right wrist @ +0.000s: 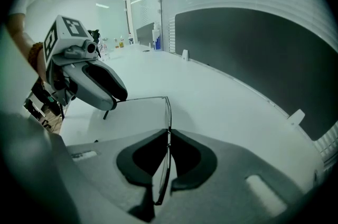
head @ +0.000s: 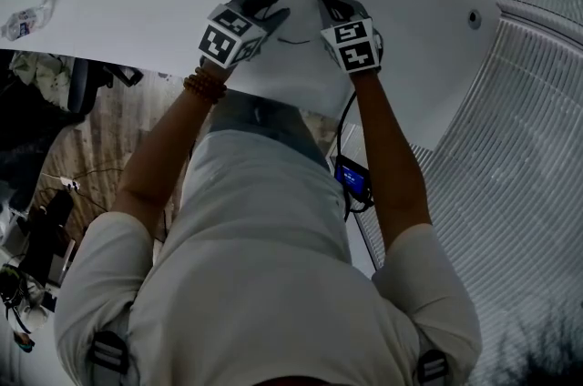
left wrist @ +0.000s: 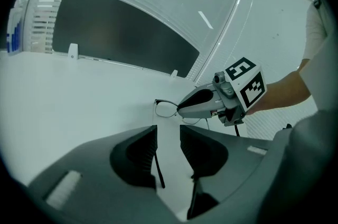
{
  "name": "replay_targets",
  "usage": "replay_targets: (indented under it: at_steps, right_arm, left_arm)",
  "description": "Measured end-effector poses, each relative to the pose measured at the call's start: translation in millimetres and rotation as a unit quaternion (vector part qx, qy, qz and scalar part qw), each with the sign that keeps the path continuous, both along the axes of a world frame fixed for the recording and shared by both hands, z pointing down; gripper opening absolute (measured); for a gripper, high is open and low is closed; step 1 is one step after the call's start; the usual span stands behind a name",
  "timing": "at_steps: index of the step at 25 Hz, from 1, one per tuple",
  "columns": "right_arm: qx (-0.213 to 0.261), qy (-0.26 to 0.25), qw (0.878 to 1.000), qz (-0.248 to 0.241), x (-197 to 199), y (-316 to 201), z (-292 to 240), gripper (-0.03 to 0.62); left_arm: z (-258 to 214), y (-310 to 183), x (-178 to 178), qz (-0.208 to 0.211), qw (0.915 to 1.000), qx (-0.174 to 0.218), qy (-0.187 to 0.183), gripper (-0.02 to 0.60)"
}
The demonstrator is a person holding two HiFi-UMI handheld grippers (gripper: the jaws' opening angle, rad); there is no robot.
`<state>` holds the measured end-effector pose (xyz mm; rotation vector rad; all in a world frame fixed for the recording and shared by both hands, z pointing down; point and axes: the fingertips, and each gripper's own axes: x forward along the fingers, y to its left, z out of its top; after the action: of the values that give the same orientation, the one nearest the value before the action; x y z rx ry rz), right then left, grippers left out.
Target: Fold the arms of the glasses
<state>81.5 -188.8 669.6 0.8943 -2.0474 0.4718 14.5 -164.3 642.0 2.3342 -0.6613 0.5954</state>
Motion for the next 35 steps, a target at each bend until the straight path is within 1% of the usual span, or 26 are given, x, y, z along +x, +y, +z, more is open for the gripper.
replay_targets:
  at_steps: [2, 4, 8, 10, 14, 21, 25, 32, 35]
  right_arm:
    - [0.002, 0.001, 1.0, -0.001, -1.2, 0.2, -0.1, 0.018]
    - [0.003, 0.002, 1.0, -0.001, -2.4, 0.1, 0.0, 0.018]
    - [0.002, 0.002, 1.0, 0.0, -3.4, 0.8, 1.1, 0.018]
    - [0.003, 0.003, 1.0, 0.0, -3.6, 0.4, 1.3, 0.018]
    - [0.004, 0.004, 1.0, 0.003, -1.5, 0.6, 1.1, 0.018]
    - [0.01, 0.013, 1.0, 0.002, -1.6, -0.2, 1.1, 0.018]
    - [0.012, 0.014, 1.0, 0.0, -3.0, 0.6, 1.7, 0.018]
    - [0.023, 0.028, 0.999, -0.023, -6.4, 5.0, 2.7, 0.018]
    - [0.025, 0.03, 0.999, -0.029, -5.6, 6.0, 3.0, 0.018]
  left_arm:
    - [2.9, 2.1, -1.6, 0.004, 1.0, -0.003, -0.001, 0.14]
    - [2.4, 0.5, -2.9, 0.003, 1.0, 0.002, -0.006, 0.141]
    - [-0.5, -4.7, -7.8, -0.014, 0.9997, 0.016, -0.014, 0.146]
    - [4.0, -3.1, -10.2, -0.014, 0.9996, 0.011, -0.02, 0.149]
    - [14.6, 7.8, -8.0, 0.001, 0.9996, -0.012, -0.026, 0.149]
    - [12.9, 16.6, 5.3, 0.008, 0.9997, -0.02, -0.011, 0.147]
    - [13.5, 22.9, 15.4, 0.02, 0.9994, -0.027, -0.006, 0.141]
    - [12.2, 21.1, 32.9, 0.039, 0.9988, -0.03, 0.007, 0.138]
    - [12.7, 15.1, 38.7, 0.044, 0.9987, -0.024, 0.003, 0.133]
